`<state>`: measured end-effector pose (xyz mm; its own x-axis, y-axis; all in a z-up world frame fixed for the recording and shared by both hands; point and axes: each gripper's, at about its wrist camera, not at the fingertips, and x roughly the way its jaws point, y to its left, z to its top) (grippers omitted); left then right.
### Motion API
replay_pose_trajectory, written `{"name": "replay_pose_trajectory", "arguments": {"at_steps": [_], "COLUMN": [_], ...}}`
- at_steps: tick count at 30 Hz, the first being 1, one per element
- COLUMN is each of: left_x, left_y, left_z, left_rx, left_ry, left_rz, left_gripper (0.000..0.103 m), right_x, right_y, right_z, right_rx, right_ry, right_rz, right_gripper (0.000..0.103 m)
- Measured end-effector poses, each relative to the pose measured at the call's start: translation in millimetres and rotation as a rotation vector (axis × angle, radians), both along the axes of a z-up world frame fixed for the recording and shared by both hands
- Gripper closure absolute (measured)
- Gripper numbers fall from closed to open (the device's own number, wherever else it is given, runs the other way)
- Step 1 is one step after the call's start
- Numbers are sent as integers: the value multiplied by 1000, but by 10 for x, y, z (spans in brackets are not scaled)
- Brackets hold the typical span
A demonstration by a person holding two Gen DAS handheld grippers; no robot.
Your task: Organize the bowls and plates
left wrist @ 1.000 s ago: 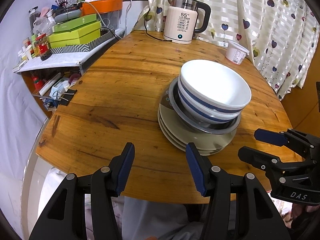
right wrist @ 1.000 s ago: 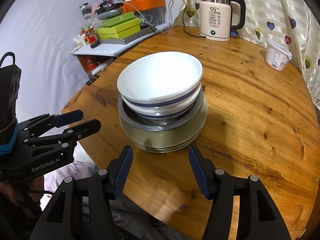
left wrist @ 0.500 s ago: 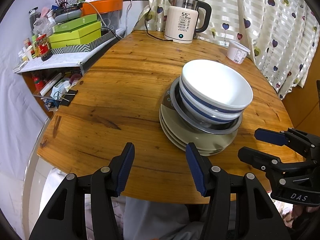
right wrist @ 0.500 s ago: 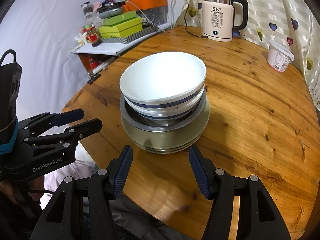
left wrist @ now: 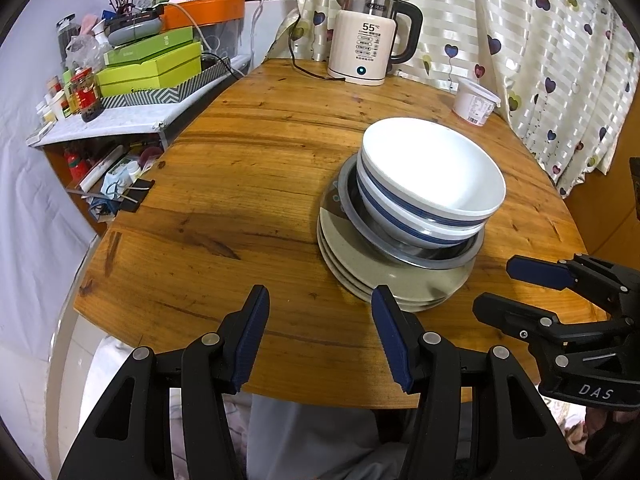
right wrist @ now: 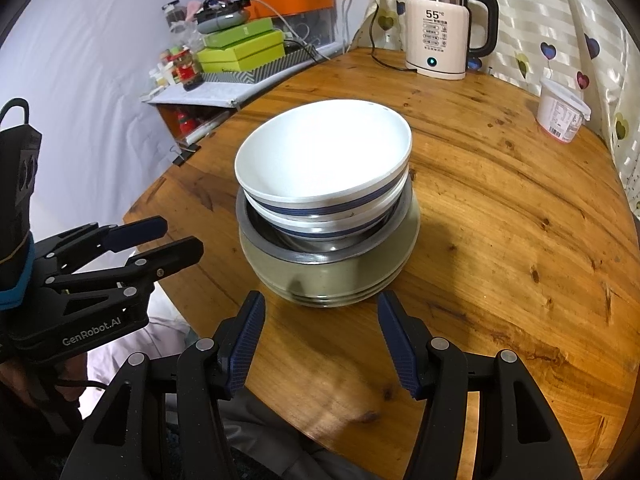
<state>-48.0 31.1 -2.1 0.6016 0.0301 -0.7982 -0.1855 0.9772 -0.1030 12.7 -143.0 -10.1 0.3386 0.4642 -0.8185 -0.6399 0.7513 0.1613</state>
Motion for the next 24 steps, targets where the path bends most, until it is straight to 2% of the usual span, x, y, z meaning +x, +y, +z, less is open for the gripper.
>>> {"name": "replay_pose_trajectory", "arguments": {"at_steps": [24], "left_x": [-1], "left_y": [23], "left_z": [-26], "left_rx": [-8], "left_ry": [10], "left_rz": [-3], "left_gripper": [49], "right_x": [-11], "right_y": [25], "right_z": [10], "right_rx": [-2], "right_ry": [0], "right_rz": [12], "right_gripper": [44]}}
